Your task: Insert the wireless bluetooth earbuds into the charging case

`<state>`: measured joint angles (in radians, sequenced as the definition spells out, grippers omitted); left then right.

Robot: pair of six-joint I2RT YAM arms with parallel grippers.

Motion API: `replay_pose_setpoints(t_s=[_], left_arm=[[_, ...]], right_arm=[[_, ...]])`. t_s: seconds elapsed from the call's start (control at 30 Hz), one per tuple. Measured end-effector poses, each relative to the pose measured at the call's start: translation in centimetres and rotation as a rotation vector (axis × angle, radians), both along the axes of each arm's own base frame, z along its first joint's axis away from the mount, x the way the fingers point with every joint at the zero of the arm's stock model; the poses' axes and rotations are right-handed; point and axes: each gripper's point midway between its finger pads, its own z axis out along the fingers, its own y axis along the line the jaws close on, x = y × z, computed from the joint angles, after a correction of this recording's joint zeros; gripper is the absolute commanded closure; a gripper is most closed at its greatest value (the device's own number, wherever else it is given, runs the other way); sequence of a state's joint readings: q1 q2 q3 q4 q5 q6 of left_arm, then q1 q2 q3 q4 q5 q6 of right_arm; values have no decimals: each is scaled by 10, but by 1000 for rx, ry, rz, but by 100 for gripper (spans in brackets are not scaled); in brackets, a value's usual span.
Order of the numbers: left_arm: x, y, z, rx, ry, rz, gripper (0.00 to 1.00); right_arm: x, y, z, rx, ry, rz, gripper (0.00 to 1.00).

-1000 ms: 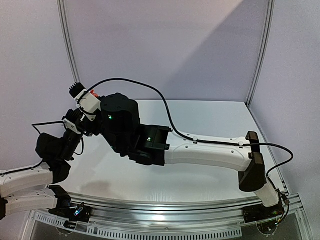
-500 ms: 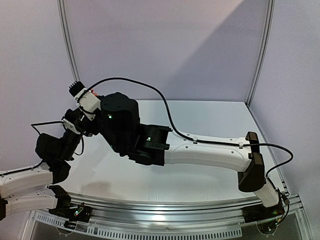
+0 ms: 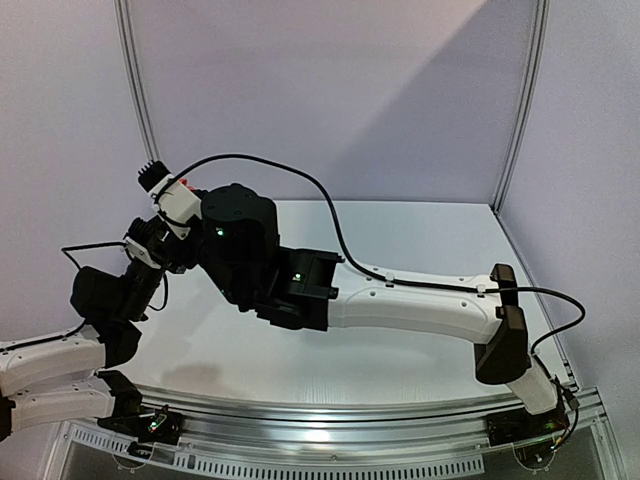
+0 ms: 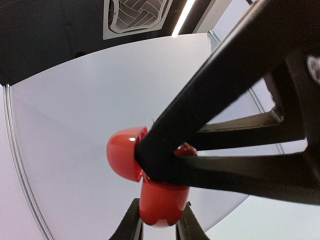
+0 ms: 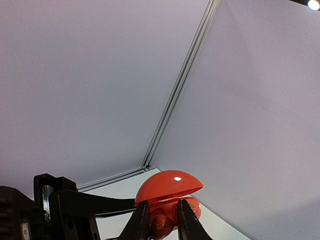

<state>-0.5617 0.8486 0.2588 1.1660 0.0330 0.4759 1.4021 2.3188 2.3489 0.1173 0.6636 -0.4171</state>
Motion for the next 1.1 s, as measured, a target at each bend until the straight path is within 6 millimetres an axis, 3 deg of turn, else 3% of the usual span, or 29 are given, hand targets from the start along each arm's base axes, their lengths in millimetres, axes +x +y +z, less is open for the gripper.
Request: replay_pose_setpoints(t_s=[1.1], left_arm=[[-7,-2,3,-102,69,-116,100]], right_arm=[[-2,4,5,41,5,32,71]])
